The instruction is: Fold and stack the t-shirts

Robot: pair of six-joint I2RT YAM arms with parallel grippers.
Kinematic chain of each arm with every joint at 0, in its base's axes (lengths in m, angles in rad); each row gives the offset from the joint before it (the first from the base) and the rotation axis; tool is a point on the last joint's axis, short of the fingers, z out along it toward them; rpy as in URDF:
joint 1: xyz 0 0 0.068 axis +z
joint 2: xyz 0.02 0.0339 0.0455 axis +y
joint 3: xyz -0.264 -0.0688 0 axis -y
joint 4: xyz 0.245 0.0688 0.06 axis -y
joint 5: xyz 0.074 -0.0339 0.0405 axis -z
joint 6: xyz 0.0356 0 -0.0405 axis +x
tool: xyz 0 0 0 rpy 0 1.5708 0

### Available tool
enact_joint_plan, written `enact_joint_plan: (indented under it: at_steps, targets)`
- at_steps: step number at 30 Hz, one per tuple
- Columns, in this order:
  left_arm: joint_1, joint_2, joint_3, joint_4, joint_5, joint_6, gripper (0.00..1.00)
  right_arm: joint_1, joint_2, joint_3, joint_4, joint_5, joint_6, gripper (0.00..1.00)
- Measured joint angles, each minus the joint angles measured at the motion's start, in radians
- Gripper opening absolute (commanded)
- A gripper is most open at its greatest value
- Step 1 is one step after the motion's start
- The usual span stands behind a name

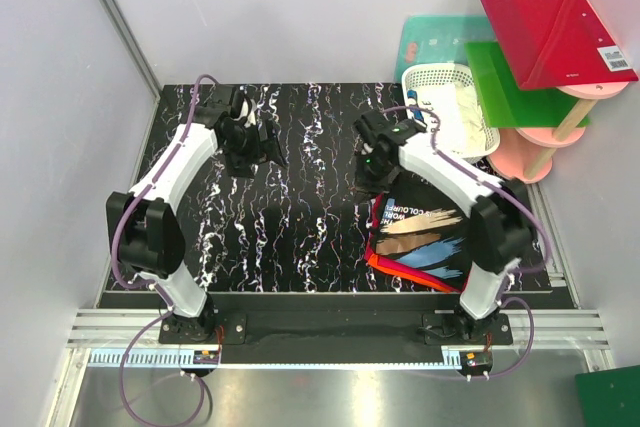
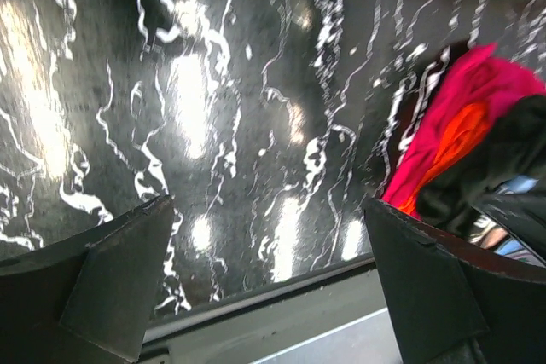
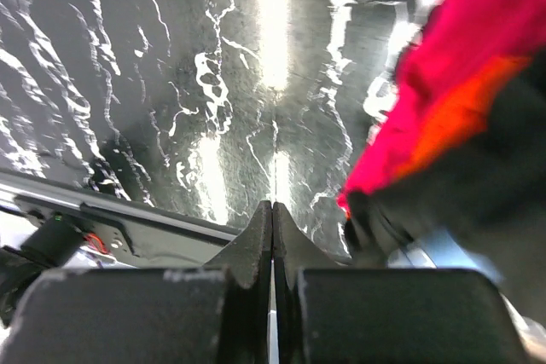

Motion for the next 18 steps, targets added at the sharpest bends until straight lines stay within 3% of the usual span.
enact_joint_plan:
  at_steps: [8, 18]
  targets:
    - [-0.001, -0.008, -0.031, -0.004, -0.014, 0.007, 0.99, 0.079, 0.246, 0.025, -0.007, -0.055, -0.034, 0.0]
    - [-0.001, -0.012, -0.035, -0.005, -0.018, 0.008, 0.99, 0.08, 0.285, -0.046, -0.092, 0.012, -0.052, 0.0]
